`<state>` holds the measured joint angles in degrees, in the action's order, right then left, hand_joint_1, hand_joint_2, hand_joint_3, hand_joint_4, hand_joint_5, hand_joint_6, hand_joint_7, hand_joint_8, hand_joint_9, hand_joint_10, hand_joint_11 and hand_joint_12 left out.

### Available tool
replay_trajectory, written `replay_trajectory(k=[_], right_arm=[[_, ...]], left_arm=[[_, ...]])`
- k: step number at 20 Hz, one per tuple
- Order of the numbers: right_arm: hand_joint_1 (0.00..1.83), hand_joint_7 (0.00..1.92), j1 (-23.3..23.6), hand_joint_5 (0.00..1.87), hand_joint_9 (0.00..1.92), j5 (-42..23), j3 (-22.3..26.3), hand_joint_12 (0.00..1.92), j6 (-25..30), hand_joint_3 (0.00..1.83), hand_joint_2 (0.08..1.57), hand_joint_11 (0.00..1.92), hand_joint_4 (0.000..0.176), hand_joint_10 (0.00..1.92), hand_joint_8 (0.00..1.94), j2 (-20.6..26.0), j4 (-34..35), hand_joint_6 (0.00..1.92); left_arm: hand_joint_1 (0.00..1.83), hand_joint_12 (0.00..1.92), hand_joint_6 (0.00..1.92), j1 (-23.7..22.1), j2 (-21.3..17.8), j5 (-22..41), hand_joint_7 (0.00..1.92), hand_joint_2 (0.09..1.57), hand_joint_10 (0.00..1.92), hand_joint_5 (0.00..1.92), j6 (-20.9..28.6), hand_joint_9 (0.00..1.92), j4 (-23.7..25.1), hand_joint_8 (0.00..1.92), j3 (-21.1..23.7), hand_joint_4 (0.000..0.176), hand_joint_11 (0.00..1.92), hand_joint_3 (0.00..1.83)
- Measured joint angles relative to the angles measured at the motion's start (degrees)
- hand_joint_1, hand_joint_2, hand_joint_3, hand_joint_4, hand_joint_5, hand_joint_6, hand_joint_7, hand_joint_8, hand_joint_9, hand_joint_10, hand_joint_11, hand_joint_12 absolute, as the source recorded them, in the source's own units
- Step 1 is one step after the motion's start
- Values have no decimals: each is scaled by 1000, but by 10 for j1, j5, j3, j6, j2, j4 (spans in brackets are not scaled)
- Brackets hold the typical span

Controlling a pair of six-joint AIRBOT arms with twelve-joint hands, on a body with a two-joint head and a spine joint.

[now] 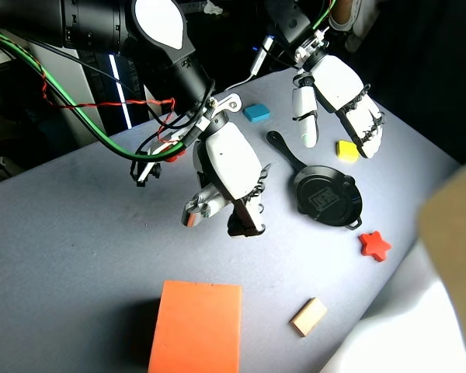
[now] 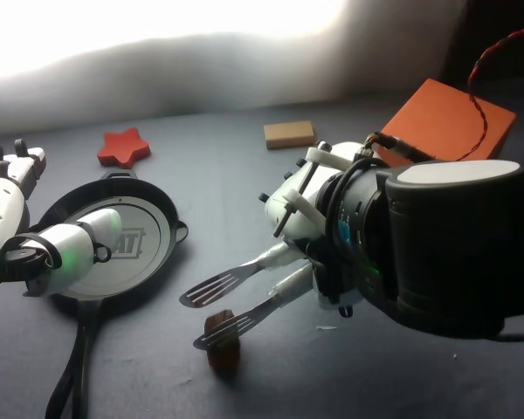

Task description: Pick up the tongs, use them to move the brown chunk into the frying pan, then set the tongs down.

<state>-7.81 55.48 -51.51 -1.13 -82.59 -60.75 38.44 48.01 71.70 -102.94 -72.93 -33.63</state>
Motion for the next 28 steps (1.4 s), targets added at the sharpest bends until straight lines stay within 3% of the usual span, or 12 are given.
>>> replay_trajectory(k=[8,18,20,24,28], right_arm=[[1029,845,-1,575,496,0,0,1588,-6,7,1155,124,0,691,32,3,-1,550],[1044,849,-7,574,496,-6,-1,1591,-10,0,1134,127,0,702,29,2,-2,557],[1037,849,-11,570,500,-5,-1,1589,-11,0,1130,136,0,705,29,5,-1,556],[1033,840,-14,556,485,-4,-1,1584,-11,0,1139,113,0,702,24,6,-1,554],[1022,831,-18,550,484,-4,-1,1581,-13,0,1135,121,0,705,19,5,-4,554]], left_arm=[[0,565,6,0,0,0,141,1252,6,106,0,171,0,4,1,2,0,2],[0,688,2,3,0,0,180,1250,5,132,0,201,0,3,2,7,0,1],[0,600,0,3,0,0,158,1256,4,130,0,174,0,5,2,4,0,2],[0,672,1,3,0,0,158,1253,5,121,0,183,0,2,4,4,0,0],[0,603,5,4,0,0,152,1247,1,121,0,169,1,2,5,0,0,0]])
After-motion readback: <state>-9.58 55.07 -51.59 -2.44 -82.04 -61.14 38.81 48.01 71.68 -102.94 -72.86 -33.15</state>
